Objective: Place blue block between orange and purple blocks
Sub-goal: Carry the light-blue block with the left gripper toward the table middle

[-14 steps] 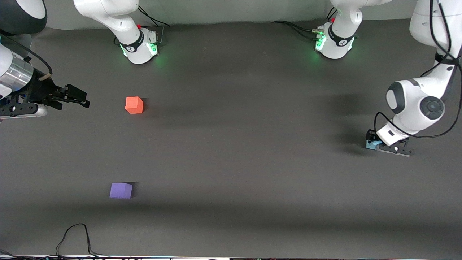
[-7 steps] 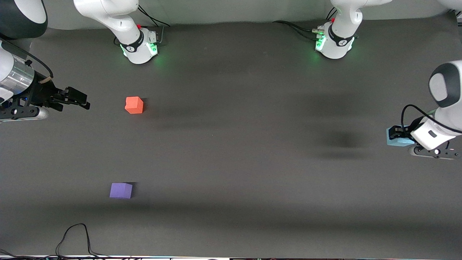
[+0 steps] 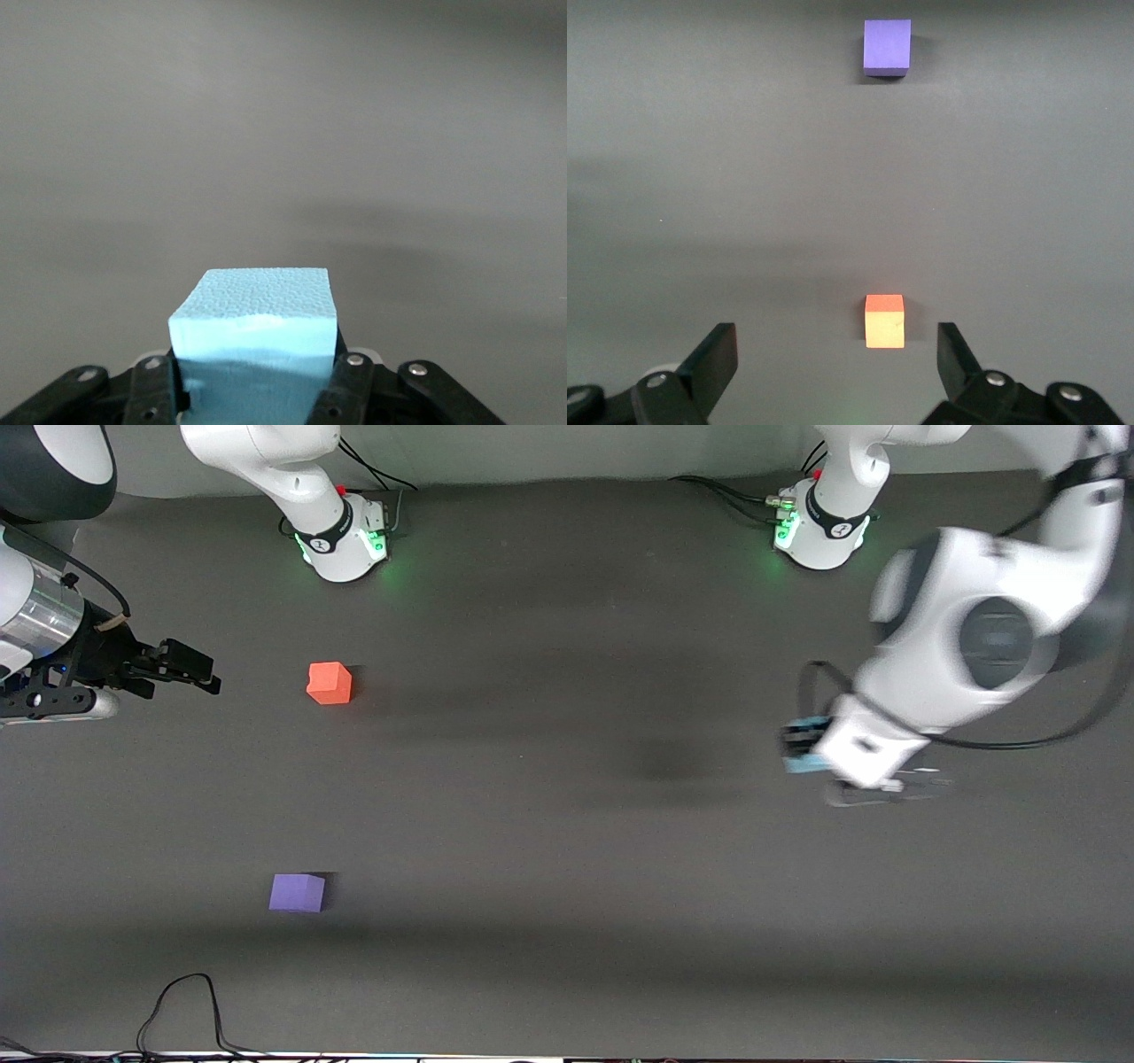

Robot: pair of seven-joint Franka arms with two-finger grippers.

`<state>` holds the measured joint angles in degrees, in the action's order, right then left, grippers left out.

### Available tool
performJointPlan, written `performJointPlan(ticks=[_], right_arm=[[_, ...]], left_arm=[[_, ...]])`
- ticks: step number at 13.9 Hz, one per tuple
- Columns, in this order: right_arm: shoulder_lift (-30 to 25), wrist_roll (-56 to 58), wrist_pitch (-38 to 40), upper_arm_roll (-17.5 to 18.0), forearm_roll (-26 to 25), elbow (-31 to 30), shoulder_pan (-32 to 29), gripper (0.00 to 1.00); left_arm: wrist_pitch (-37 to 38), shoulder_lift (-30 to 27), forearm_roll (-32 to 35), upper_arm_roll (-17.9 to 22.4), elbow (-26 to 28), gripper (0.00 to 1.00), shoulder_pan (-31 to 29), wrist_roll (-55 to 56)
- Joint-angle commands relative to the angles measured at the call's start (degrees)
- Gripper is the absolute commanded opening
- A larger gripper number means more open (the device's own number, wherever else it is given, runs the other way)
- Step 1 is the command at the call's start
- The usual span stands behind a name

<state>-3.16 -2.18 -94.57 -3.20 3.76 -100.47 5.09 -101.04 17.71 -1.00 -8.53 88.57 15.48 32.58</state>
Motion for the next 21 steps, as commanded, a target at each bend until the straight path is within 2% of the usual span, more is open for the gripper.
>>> performJointPlan(ticks=[1, 4, 8, 12, 15, 17, 18, 19, 21], right_arm=[[0.17, 0.42, -0.43, -0.06, -0.60, 0.62, 0.18, 1.00], [0.08, 0.42, -0.61, -0.06, -0.60, 0.71, 0.36, 1.00], [-0.01, 0.77, -0.53, 0.03, -0.69, 0.53, 0.36, 1.00], [-0.18, 1.21, -0.70, -0.06, -0.69, 0.53, 0.36, 1.00], [-0.10, 1.21, -0.53, -0.06, -0.69, 0.27, 0.44, 1.00], [-0.01, 1.21, -0.53, 0.03, -0.69, 0.27, 0.44, 1.00], [-0.10, 1.21, -0.44, 0.03, -0.69, 0.01, 0.44, 1.00], [-0.18, 1.21, -0.44, -0.05, -0.69, -0.08, 0.44, 1.00], [-0.27, 1.47, -0.09, -0.14, -0.77, -0.08, 0.36, 1.00]], left_arm=[[0.33, 12.22, 0.74, 0.53, -13.82, 0.50, 10.94, 14.67], [-5.02, 21.55, 4.59, 0.62, -20.79, 0.50, 19.82, 24.26], [-14.42, 29.64, 9.34, 0.79, -21.07, 0.50, 28.10, 27.80], [-19.45, 34.75, 11.54, 1.15, -20.98, 0.50, 32.76, 29.56], [-21.65, 36.60, 12.96, 1.06, -20.89, 0.51, 33.21, 31.14], [-21.65, 36.87, 13.04, 1.06, -20.81, 0.61, 33.21, 31.50], [-21.65, 36.96, 13.04, 1.06, -20.81, 0.82, 33.21, 31.50], [-21.57, 36.87, 13.04, 1.06, -20.81, 0.99, 33.12, 31.50], [-20.78, 36.17, 12.96, 1.06, -20.89, 1.00, 32.95, 31.41]])
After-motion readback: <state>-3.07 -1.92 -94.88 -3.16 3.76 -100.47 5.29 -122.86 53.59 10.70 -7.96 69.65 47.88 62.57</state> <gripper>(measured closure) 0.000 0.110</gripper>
